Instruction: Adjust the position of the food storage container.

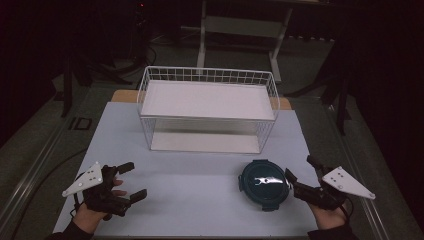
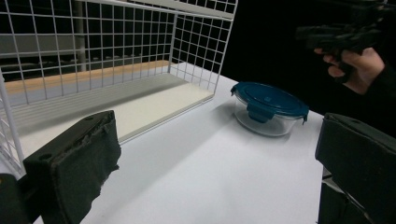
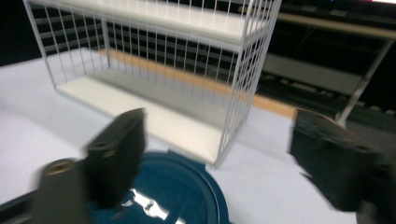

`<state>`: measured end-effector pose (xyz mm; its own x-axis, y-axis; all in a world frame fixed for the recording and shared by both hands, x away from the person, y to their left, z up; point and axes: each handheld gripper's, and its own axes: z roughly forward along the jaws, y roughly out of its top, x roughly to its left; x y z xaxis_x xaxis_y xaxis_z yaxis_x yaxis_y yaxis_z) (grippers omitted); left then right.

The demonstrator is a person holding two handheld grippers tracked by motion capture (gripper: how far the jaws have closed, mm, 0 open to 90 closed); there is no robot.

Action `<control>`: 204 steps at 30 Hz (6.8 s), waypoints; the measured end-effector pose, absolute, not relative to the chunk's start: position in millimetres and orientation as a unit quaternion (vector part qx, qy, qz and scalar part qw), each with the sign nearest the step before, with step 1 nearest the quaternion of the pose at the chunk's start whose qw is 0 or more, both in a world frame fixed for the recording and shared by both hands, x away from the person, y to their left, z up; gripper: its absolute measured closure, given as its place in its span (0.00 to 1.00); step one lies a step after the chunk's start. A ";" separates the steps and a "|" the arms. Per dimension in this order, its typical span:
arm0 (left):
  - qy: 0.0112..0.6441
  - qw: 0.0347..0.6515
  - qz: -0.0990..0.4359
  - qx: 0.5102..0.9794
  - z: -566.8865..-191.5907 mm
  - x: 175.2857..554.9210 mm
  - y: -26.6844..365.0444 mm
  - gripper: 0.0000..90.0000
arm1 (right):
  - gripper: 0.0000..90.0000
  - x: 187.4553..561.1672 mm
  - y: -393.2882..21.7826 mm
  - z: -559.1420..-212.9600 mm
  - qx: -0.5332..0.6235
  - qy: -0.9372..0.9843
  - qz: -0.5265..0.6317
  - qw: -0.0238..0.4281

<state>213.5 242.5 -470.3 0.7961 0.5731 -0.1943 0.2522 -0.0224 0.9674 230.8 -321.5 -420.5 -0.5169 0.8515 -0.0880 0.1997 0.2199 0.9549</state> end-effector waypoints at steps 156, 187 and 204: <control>0.284 0.626 0.116 0.717 -474.8 215.3 238.4 0.00 | 1.00 215.6 -166.9 -509.5 0.214 0.862 0.459 -0.008; 0.286 0.626 0.115 0.717 -475.1 215.3 238.5 0.00 | 1.00 247.3 -156.4 -511.1 0.211 0.862 0.461 0.011; 0.285 0.625 0.115 0.718 -475.0 215.1 238.7 0.00 | 0.96 243.6 -169.4 -485.2 0.209 0.837 0.504 0.041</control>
<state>215.1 238.7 -475.0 0.8112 0.5527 -0.1909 0.2649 -0.0562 0.9626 243.6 -169.4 -485.2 -0.9093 0.3909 0.1425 0.3091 0.4054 0.8603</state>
